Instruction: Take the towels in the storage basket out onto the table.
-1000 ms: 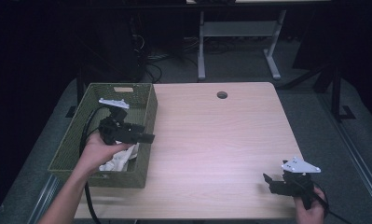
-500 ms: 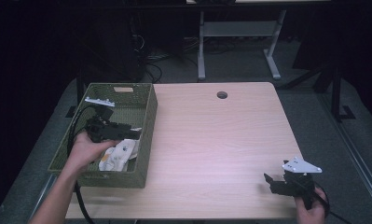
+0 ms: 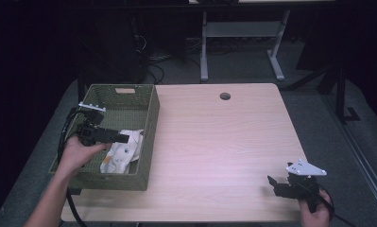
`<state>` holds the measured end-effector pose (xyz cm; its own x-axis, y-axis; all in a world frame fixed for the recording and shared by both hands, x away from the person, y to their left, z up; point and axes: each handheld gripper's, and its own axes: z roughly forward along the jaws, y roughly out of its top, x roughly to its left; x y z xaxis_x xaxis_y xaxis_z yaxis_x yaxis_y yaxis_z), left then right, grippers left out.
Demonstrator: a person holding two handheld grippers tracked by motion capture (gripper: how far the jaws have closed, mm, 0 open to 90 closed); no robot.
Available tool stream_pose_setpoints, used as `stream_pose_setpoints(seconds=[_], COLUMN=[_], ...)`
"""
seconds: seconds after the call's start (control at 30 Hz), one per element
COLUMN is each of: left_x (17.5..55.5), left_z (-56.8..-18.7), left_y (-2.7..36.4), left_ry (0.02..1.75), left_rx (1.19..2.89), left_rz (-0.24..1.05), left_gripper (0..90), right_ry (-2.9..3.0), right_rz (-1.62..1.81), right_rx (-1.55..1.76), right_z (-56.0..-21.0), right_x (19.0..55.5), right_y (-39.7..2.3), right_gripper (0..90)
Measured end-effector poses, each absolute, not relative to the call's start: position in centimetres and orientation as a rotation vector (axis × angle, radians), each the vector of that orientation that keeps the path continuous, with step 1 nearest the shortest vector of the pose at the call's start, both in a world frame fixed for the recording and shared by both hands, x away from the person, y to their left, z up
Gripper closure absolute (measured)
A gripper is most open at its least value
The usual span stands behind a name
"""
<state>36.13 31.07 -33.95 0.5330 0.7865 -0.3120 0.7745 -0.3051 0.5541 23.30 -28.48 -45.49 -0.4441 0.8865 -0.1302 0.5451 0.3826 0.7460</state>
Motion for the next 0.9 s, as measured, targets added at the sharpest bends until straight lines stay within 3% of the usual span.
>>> stream_pose_setpoints(seconds=[0.9], left_x=[38.9], left_z=[-39.1], left_y=[30.9], left_ry=[1.492], left_rx=[2.405], left_rz=[-0.004], left_gripper=[31.7], right_ry=[2.130], right_rz=[0.869], right_rx=[1.219], right_z=[-45.4], right_x=[23.3], right_y=[-28.4], right_gripper=[13.9])
